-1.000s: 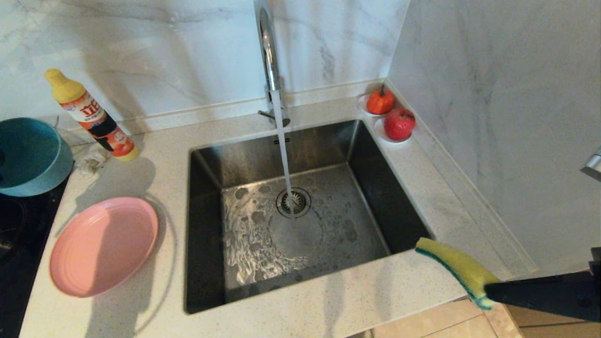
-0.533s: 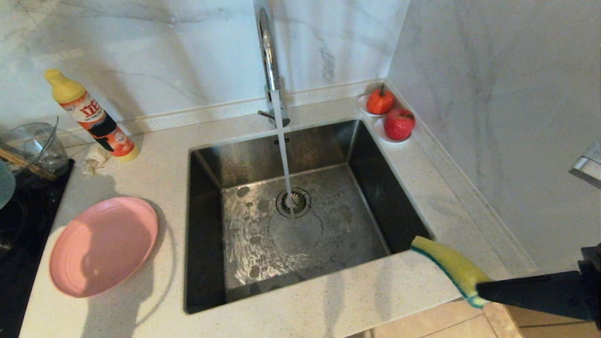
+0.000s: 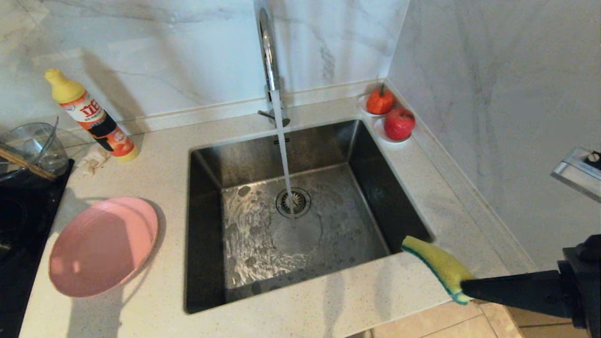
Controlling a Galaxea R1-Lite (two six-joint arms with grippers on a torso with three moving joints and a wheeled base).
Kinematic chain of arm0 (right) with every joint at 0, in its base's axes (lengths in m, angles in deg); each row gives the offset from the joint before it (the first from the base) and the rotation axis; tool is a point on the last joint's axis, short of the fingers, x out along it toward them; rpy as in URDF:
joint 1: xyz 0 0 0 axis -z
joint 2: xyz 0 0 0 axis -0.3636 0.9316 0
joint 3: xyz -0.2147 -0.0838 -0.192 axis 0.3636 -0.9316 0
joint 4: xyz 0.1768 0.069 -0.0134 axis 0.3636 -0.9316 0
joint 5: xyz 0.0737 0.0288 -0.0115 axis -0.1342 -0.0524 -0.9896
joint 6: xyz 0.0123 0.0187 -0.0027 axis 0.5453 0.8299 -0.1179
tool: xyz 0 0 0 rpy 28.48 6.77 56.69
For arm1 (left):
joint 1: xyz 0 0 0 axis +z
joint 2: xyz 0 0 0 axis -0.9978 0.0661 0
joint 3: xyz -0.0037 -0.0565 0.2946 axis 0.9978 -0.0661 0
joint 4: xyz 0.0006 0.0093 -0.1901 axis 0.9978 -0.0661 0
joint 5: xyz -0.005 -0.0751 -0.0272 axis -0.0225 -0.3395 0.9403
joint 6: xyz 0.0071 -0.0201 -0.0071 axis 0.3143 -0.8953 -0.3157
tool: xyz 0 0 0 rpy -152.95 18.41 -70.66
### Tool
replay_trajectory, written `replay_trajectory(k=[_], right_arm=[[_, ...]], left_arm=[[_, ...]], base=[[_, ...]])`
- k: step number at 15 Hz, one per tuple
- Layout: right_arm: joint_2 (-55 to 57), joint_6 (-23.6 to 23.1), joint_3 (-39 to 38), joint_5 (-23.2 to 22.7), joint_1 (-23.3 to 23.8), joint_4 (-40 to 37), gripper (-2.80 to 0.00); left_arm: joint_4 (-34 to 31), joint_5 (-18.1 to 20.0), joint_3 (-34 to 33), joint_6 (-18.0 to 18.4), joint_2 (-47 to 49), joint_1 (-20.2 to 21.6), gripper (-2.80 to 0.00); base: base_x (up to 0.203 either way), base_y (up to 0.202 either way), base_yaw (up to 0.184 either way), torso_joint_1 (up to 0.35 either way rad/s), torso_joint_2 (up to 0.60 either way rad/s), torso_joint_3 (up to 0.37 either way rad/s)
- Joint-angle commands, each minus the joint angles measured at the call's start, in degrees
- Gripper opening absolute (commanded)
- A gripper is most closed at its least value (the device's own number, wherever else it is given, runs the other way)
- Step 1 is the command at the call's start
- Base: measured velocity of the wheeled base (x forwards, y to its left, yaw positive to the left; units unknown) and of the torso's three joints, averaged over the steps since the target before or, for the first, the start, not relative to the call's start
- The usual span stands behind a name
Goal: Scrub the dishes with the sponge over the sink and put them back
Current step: Place the bowl on the table
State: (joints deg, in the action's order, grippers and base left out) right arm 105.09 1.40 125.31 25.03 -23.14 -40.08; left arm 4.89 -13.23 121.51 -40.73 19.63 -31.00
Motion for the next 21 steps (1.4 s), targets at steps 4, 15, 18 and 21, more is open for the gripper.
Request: replay_trajectory(k=[4,15,18,21], right_arm=[[0.97,0.12,0.59,-0.14,0.34,-0.04,-2.80],[2.29,0.21,-0.54,-0.13,0.60,1.77,-2.80],[2.55,0.21,-1.46,-0.10,1.08,2.77,-2.80],[2.45,0.13,-1.42,-0.31,1.19,2.77,-2.80]], left_arm=[[0.70,3.37,-0.98,-0.12,7.86,4.14,-2.80],[5.07,10.50,-0.83,1.00,18.67,6.92,-2.80],[5.10,10.59,-0.76,1.06,20.26,6.84,-2.80],[5.36,10.70,0.74,1.06,21.56,6.84,-2.80]], base=[[0.000,0.000,0.000,0.000,0.00,0.000],[0.000,0.000,0.000,0.000,0.00,0.000],[0.000,0.000,0.000,0.000,0.00,0.000],[0.000,0.000,0.000,0.000,0.00,0.000]])
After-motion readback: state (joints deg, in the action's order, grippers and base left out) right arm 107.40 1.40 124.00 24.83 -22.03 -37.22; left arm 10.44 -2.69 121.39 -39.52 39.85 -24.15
